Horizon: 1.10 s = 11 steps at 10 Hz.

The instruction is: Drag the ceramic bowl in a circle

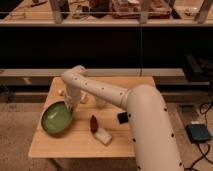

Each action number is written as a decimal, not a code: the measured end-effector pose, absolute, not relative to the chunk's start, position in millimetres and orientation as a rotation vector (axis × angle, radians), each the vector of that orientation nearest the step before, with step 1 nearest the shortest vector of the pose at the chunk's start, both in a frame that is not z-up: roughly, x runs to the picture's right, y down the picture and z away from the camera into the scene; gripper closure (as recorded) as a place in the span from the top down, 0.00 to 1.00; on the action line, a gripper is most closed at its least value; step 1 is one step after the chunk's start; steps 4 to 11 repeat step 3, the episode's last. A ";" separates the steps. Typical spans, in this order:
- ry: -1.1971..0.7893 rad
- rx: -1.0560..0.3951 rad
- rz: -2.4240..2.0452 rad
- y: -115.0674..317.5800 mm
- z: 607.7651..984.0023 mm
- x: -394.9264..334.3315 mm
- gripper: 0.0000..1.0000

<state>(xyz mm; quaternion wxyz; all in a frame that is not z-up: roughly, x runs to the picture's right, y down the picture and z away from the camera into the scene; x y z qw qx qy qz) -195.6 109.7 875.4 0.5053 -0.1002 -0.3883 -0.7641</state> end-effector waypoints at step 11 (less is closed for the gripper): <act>-0.925 -0.253 -1.832 125.1 867.7 -172.1 0.00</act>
